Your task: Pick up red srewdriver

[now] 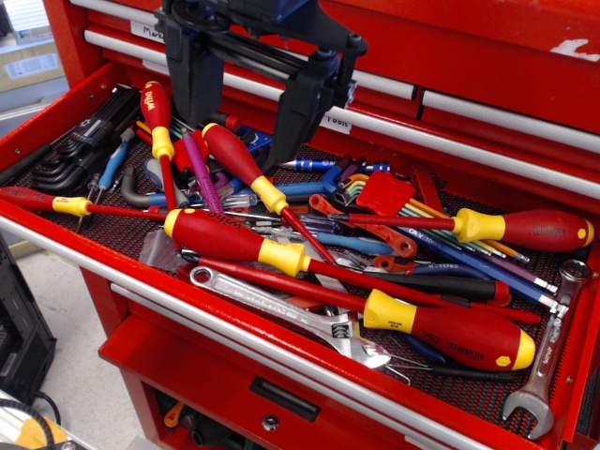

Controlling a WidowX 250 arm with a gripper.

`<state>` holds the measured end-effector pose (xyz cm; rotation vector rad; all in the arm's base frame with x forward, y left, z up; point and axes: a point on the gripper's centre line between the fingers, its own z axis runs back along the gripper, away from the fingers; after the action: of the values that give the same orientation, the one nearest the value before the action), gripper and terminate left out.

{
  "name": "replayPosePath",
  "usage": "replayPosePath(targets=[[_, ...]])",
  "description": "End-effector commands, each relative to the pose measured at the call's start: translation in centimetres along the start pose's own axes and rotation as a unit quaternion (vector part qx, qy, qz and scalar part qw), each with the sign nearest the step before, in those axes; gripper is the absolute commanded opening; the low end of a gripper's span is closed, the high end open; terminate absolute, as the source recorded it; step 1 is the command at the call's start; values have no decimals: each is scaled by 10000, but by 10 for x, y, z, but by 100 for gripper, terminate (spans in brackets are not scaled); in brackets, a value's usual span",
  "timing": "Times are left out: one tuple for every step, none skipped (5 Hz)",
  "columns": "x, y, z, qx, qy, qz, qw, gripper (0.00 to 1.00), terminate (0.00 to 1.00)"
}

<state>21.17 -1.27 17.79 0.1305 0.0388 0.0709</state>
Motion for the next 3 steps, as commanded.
replayPosePath(targets=[[0,0,0,0,0,0,10000,100,0],[9,3,-3,12,-149,-688,9975,100,0],[21,10,-10,-13,-314,-1246,9917,100,0]])
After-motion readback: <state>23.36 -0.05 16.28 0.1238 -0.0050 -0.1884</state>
